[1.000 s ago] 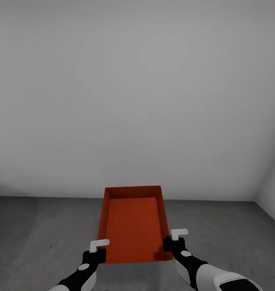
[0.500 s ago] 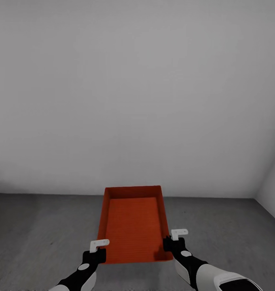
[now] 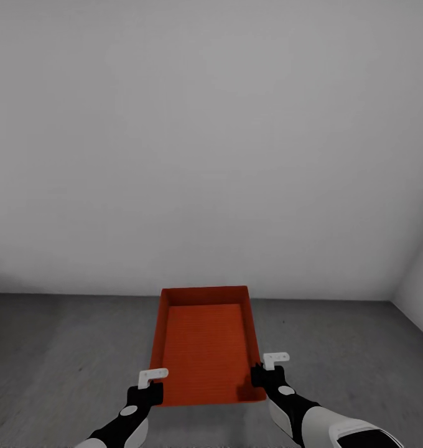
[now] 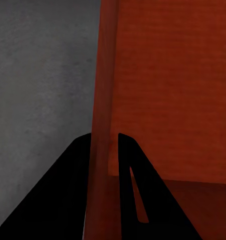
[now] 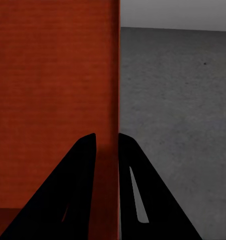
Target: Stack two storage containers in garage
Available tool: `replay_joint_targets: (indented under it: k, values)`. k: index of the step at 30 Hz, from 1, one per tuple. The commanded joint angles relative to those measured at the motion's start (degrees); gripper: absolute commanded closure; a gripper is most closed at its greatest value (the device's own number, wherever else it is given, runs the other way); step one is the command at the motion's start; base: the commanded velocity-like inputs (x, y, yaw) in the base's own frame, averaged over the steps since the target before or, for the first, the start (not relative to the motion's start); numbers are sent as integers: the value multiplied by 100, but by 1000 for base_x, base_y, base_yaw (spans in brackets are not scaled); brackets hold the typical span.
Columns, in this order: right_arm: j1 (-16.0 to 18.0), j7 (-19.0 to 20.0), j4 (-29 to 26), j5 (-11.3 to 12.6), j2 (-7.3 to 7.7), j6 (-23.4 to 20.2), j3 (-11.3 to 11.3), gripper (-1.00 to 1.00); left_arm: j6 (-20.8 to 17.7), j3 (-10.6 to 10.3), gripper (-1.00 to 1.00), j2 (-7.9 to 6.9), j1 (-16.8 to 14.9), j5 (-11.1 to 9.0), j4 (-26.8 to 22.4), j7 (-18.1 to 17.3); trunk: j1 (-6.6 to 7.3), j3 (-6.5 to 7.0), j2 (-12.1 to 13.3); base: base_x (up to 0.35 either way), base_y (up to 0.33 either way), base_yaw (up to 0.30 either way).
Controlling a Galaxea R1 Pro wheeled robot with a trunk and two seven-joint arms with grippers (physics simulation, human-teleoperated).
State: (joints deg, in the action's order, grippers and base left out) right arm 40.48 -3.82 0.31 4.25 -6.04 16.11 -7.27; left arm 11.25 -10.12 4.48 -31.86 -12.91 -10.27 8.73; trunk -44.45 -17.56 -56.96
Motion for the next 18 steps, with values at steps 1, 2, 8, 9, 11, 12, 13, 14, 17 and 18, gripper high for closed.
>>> replay_joint_targets:
  k: [1, 2, 8, 9, 11, 12, 13, 14, 17, 18]
  values:
    - [4, 4, 22, 50, -2, 15, 155, 100, 60, 6, 100, 0, -7, 25, -19, 58, 0, -16, -5, 0, 0, 0]
    - [4, 4, 22, 50, -2, 15, 155, 100, 61, 4, 100, 0, -9, 25, -19, 58, 0, -25, -5, 0, 0, 0]
    - [4, 8, 22, 50, -2, 15, 155, 100, 61, 2, 100, 0, -6, 27, -19, 58, 0, -81, -5, 0, 0, 0]
    - [4, 9, 22, 50, -2, 15, 155, 100, 61, 2, 100, 0, -8, 26, -19, 58, 0, -90, -5, 0, 0, 0]
    - [4, 11, 22, 50, -2, 15, 155, 100, 61, 2, 100, 0, -11, 26, -19, 58, 0, -108, -5, 0, 0, 0]
    - [4, 12, 22, 50, -2, 15, 155, 100, 61, 2, 100, 0, -8, 26, -19, 58, 0, -118, -5, 0, 0, 0]
    - [4, 12, 22, 50, -2, 15, 155, 100, 61, 2, 100, 0, -8, 25, -19, 58, 0, -127, -5, 0, 0, 0]
    - [4, 12, 22, 50, -2, 15, 155, 100, 61, 2, 100, 0, -9, 25, -19, 58, 0, -136, -5, 0, 0, 0]
    - [4, 12, 22, 50, -2, 15, 155, 100, 61, 2, 100, 0, -7, 25, -19, 58, 0, -164, -5, 0, 0, 0]
    - [4, 12, 22, 50, -2, 15, 155, 100, 61, 2, 100, 0, -7, 25, -19, 58, 0, -173, -5, 0, 0, 0]
